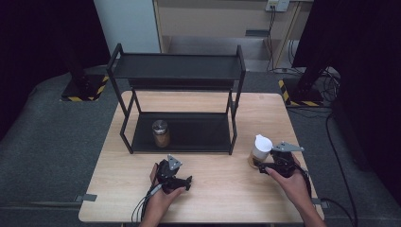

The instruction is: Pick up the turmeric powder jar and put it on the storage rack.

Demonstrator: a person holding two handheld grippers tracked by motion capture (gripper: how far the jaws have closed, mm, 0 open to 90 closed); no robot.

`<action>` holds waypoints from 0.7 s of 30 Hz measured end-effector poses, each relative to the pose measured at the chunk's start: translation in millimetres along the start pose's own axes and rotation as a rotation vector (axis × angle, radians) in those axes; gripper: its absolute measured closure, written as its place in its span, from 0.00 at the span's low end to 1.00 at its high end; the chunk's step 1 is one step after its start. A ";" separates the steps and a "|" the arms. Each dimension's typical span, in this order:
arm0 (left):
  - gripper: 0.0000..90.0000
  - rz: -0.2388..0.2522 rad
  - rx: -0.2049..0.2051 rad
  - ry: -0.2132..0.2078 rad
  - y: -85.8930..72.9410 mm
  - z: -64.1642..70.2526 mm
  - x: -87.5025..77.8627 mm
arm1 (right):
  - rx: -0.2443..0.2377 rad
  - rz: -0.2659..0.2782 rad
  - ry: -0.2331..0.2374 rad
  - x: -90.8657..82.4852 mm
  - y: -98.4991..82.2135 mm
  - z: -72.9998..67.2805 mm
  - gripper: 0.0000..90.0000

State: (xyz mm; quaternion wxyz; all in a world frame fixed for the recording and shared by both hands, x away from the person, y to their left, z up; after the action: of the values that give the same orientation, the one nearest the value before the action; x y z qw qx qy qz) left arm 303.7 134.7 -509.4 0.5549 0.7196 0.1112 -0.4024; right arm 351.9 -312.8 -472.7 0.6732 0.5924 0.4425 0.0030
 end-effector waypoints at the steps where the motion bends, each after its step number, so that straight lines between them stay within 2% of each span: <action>1: 0.00 0.000 0.000 0.000 0.0 0.0 0.0 | 0.001 0.000 0.000 0.2 1.0 0.0 0.17; 21: 0.00 0.000 0.000 0.000 0.0 0.0 0.0 | -0.015 0.016 -0.018 11.4 9.3 -7.2 0.29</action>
State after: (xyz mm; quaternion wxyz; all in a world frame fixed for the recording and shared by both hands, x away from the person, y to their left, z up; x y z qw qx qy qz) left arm 303.7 134.7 -509.4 0.5549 0.7196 0.1112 -0.4025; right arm 359.4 -298.3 -471.3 0.6814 0.5909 0.4319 0.0062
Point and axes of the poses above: each handheld gripper's, and its own axes: x roughly forward along the jaws, y roughly out of its top, z roughly to its right, the point moved 8 cm from there along x, roughly forward along the jaws, and after that the axes turned 4 degrees about y, right-handed, at the moved point
